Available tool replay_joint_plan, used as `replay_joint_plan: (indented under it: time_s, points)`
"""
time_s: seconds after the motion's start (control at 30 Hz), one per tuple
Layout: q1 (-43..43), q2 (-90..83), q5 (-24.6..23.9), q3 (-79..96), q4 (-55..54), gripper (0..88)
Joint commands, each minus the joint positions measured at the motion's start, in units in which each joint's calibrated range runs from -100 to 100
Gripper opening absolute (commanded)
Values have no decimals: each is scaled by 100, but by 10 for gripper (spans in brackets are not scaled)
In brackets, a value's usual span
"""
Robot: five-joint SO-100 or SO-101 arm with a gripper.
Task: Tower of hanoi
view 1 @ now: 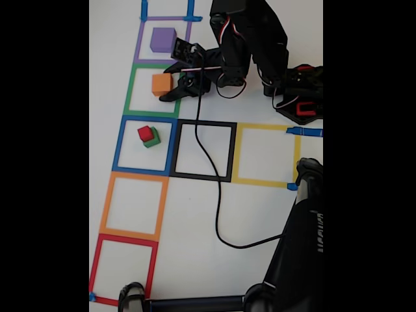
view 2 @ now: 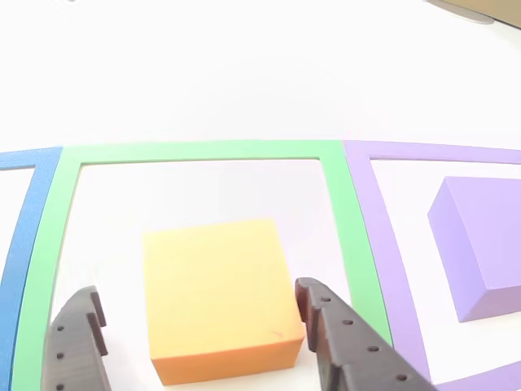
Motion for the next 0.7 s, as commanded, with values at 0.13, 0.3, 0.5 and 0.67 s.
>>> replay_joint_plan:
  time_s: [0.13, 0.3, 0.5, 0.67]
  points:
    - [171, -954, 36, 87, 170, 280]
    - [344, -2972, 36, 315, 2057, 227]
    - [363, -5863, 36, -58, 6073, 80]
    - [-50, -7292, 36, -1340, 9458, 25]
